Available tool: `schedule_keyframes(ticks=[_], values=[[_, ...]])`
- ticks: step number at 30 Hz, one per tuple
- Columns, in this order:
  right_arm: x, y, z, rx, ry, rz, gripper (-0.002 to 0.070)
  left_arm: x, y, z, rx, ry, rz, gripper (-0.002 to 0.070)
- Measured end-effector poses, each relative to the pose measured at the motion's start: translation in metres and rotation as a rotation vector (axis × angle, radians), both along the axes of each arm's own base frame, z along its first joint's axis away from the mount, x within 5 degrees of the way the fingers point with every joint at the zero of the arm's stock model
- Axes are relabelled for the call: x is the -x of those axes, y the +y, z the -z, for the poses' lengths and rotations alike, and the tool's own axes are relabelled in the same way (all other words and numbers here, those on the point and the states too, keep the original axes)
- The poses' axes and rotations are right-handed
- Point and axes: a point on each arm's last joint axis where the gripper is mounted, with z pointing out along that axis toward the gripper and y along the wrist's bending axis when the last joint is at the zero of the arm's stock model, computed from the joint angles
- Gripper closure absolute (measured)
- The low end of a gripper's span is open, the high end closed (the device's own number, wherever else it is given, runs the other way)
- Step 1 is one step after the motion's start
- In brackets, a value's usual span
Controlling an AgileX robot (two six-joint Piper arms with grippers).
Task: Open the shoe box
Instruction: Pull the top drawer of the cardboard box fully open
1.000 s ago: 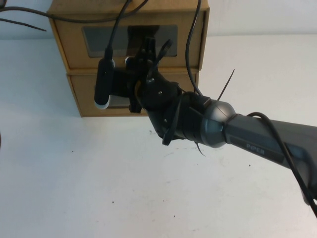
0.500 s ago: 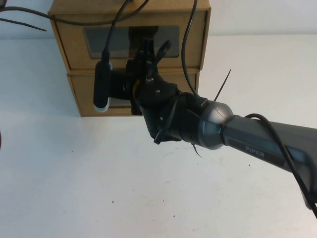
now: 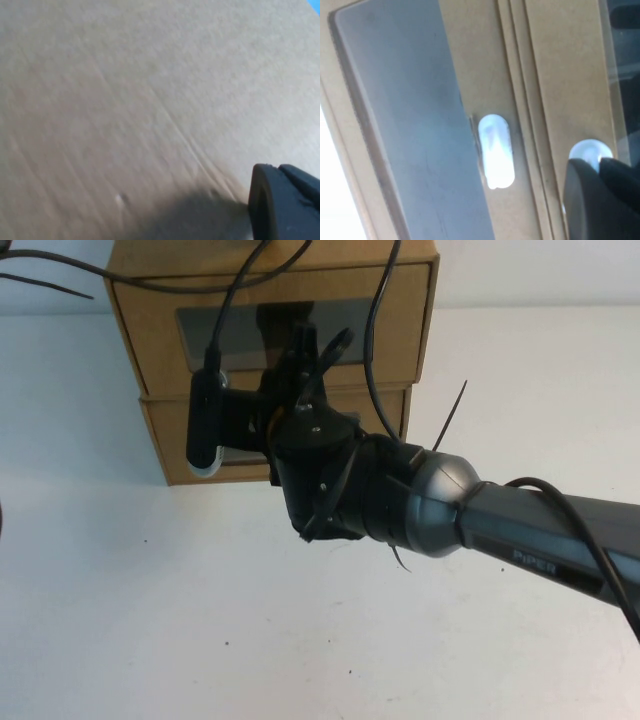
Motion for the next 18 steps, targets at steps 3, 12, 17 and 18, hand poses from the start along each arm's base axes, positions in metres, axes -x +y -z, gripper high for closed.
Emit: schedule_keyframes(ticks=[3,12,17,18], values=[[0.008,-0.001,-0.001,0.007,0.007,-0.004,0.0671,0.000,0.000,0.000,0.001,0.002,0.002,0.0680],[0.021,-0.013,-0.007,-0.008,0.045,0.006,0.0672,0.000,0.000,0.000,0.006,0.004,0.003,0.0680],[0.022,-0.013,-0.007,-0.012,0.049,-0.004,0.0673,0.001,0.000,-0.001,0.007,0.004,0.004,0.0680],[0.022,-0.013,-0.007,-0.014,0.049,-0.006,0.0673,0.002,0.000,-0.002,0.008,0.002,0.004,0.0680]])
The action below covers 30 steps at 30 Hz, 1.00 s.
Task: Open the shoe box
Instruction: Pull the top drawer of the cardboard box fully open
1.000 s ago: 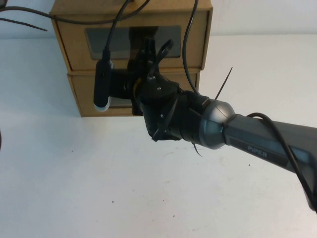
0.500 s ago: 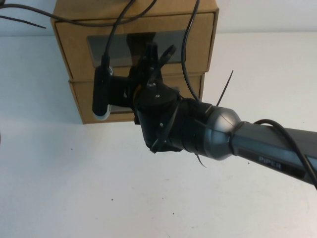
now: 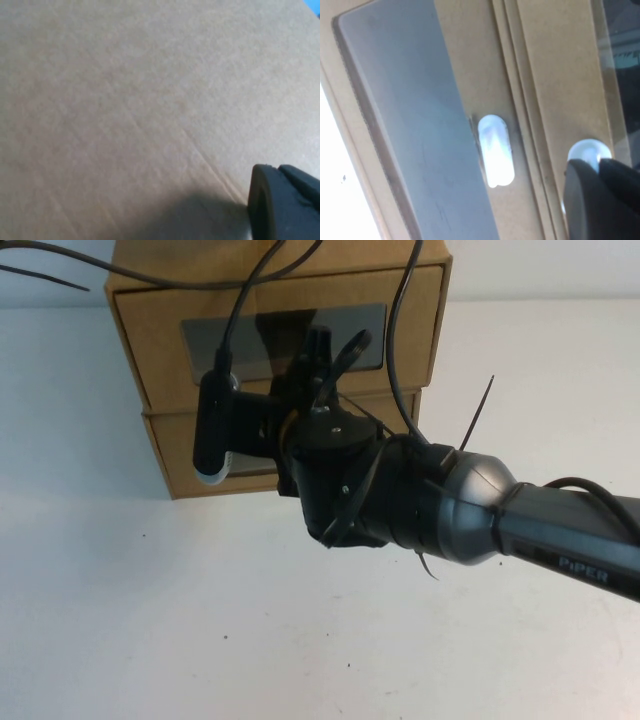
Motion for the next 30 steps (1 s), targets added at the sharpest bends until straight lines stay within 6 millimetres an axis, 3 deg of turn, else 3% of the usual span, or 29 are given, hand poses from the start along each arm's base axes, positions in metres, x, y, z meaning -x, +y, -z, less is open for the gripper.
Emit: schedule_keyframes(ticks=[10,18,30], values=[[0.000,0.000,0.000,0.000,0.001,-0.004,0.0673,0.038,0.011,-0.045,-0.020,-0.074,-0.023,0.0680],[0.000,0.000,0.000,-0.002,0.002,-0.005,0.0673,0.058,0.015,-0.017,-0.102,0.063,0.005,0.0680],[0.000,0.000,0.001,-0.021,0.013,0.004,0.0673,0.049,0.007,-0.001,-0.079,0.075,0.066,0.0680]])
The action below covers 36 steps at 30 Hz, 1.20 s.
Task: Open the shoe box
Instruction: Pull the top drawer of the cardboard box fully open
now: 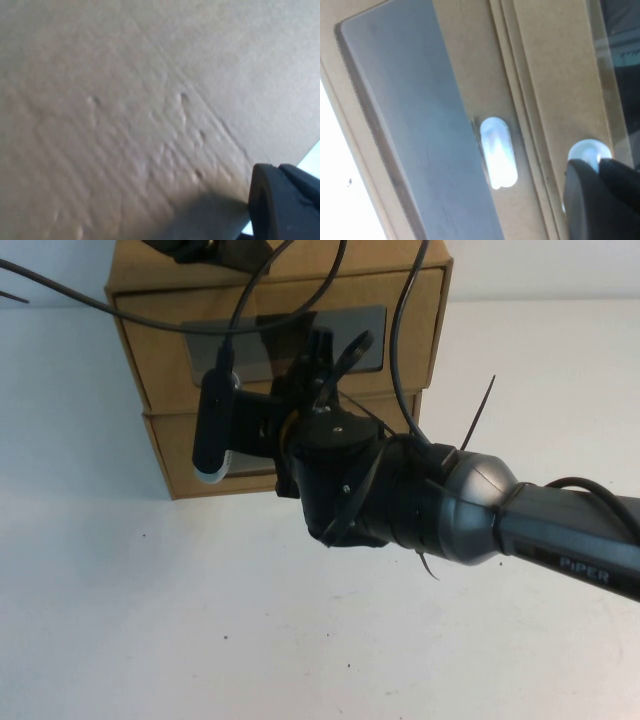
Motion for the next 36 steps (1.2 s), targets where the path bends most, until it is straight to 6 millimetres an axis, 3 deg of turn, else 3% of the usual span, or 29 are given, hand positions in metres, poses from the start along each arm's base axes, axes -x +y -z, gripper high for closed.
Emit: schedule_keyframes(ticks=[10,25,36], values=[[0.001,0.000,0.000,0.000,0.001,0.009,0.0673,-0.007,-0.002,0.006,-0.009,-0.008,-0.001,0.0680],[0.020,0.001,-0.009,0.013,0.056,0.033,0.0673,-0.010,-0.004,0.011,-0.011,0.001,0.000,0.0680],[0.061,-0.014,-0.016,0.018,0.109,-0.018,0.0673,-0.010,-0.004,0.011,-0.011,-0.001,-0.001,0.0680]])
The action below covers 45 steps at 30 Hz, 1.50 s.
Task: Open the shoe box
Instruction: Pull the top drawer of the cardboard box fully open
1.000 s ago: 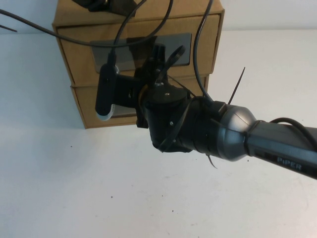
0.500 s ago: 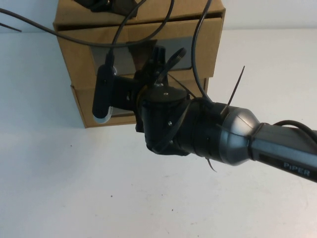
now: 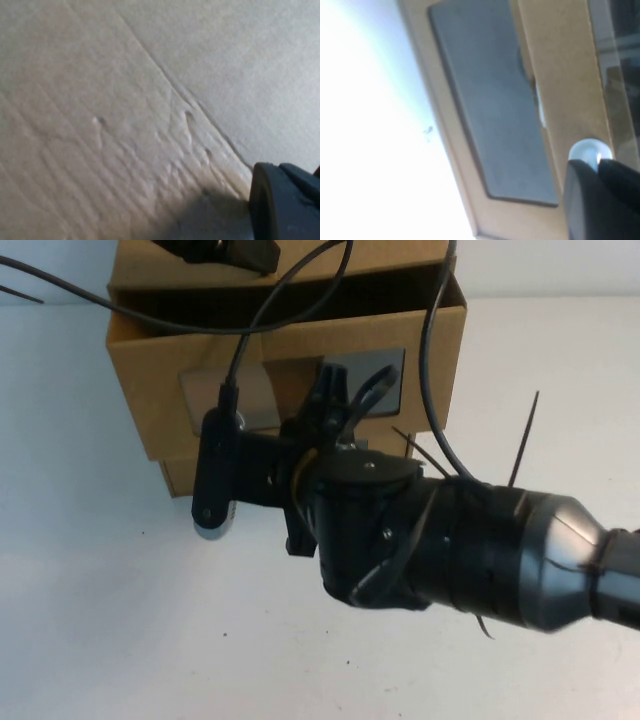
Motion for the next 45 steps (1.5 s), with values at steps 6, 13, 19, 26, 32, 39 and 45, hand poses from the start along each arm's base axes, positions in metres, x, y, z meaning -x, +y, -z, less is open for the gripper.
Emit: schedule_keyframes(ticks=[6,13,19,26,32,39,45], values=[[0.035,-0.009,-0.007,-0.042,0.029,-0.012,0.0674,0.000,-0.001,0.000,0.008,0.001,0.003,0.0680],[0.073,-0.019,-0.021,-0.080,0.046,-0.016,0.0674,0.000,-0.002,0.000,0.008,0.004,0.004,0.0680],[0.080,-0.020,-0.018,-0.087,0.073,-0.012,0.0673,0.000,-0.002,0.001,0.008,0.006,0.004,0.0680],[0.083,-0.022,-0.013,-0.106,0.145,0.029,0.0500,-0.001,-0.003,0.002,0.013,0.010,0.006,0.0680],[0.086,-0.025,-0.013,-0.107,0.195,0.054,0.0328,-0.001,-0.003,0.001,0.019,0.008,0.008,0.0680],[0.098,-0.032,-0.021,-0.100,0.209,0.082,0.0372,0.000,-0.002,-0.009,0.004,-0.020,0.015,0.0680],[0.126,-0.048,-0.042,-0.102,0.246,0.111,0.0455,-0.004,0.001,-0.019,-0.028,-0.077,-0.012,0.0680]])
